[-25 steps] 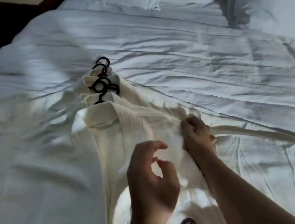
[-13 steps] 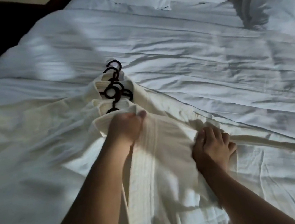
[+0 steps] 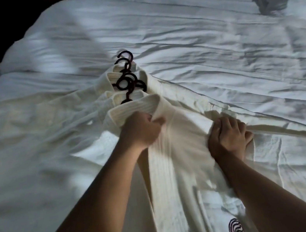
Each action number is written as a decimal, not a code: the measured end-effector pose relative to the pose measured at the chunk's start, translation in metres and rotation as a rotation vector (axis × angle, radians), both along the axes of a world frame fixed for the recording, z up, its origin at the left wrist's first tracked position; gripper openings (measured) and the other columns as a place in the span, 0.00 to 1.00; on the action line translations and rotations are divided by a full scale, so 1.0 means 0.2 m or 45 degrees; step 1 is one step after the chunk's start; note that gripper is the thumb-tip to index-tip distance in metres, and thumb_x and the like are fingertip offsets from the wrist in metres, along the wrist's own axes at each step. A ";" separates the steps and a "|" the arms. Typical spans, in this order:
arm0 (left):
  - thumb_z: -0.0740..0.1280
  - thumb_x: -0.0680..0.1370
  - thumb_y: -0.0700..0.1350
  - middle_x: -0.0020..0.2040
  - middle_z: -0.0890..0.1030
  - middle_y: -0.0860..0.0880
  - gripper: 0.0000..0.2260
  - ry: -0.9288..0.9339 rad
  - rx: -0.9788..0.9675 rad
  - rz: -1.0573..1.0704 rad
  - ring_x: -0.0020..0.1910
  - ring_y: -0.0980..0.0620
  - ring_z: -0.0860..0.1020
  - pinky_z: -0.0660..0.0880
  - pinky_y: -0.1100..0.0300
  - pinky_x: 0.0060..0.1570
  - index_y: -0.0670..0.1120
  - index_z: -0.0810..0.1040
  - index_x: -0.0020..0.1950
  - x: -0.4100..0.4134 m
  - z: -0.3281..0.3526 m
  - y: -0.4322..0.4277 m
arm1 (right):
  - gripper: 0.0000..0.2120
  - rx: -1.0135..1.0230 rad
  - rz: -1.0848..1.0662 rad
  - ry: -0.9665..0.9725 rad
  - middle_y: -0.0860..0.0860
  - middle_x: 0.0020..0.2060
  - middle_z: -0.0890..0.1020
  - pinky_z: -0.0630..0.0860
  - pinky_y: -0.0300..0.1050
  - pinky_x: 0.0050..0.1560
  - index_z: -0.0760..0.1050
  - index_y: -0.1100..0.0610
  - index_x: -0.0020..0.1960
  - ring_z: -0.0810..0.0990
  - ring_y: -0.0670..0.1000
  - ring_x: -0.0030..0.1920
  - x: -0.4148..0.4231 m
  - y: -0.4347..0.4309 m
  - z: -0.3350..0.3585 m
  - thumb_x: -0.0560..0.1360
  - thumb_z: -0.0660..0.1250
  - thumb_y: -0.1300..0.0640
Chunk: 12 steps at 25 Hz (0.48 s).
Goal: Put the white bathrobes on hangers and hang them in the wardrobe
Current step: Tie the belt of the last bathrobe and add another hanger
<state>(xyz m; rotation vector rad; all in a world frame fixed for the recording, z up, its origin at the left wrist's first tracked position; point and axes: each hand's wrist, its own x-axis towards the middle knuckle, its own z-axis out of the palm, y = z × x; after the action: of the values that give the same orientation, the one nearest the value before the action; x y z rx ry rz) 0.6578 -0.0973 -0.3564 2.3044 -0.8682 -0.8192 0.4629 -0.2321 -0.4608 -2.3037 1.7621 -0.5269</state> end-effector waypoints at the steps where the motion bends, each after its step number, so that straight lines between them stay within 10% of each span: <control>1: 0.68 0.80 0.55 0.31 0.77 0.49 0.20 -0.124 -0.130 0.176 0.36 0.45 0.78 0.67 0.59 0.34 0.44 0.76 0.34 0.06 0.02 0.00 | 0.20 -0.006 0.004 0.011 0.54 0.58 0.79 0.62 0.59 0.59 0.77 0.54 0.55 0.69 0.59 0.61 0.00 0.00 0.00 0.79 0.50 0.46; 4: 0.64 0.80 0.58 0.31 0.75 0.48 0.23 -0.564 -0.216 0.434 0.38 0.40 0.78 0.64 0.56 0.36 0.43 0.71 0.33 0.23 0.07 0.14 | 0.18 0.009 -0.001 0.022 0.55 0.59 0.79 0.62 0.60 0.60 0.77 0.54 0.56 0.69 0.60 0.61 0.01 -0.01 0.00 0.80 0.52 0.47; 8: 0.57 0.73 0.75 0.56 0.85 0.45 0.34 -0.467 0.477 0.211 0.56 0.40 0.82 0.76 0.52 0.50 0.49 0.83 0.57 0.17 -0.09 0.35 | 0.20 -0.010 0.004 0.032 0.55 0.60 0.79 0.63 0.62 0.61 0.77 0.54 0.58 0.69 0.60 0.62 0.00 -0.01 0.00 0.80 0.51 0.46; 12: 0.62 0.75 0.62 0.40 0.84 0.42 0.21 -0.684 0.249 0.494 0.44 0.38 0.83 0.75 0.54 0.42 0.47 0.84 0.44 0.00 -0.29 0.35 | 0.21 -0.007 0.005 0.055 0.55 0.61 0.79 0.62 0.62 0.62 0.76 0.54 0.59 0.69 0.60 0.62 0.01 -0.01 -0.01 0.80 0.51 0.45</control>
<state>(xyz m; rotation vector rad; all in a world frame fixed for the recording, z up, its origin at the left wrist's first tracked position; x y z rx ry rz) 0.6581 -0.0267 -0.4136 2.7997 -0.5258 -0.1169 0.4655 -0.2333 -0.4634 -2.3386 1.7775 -0.4862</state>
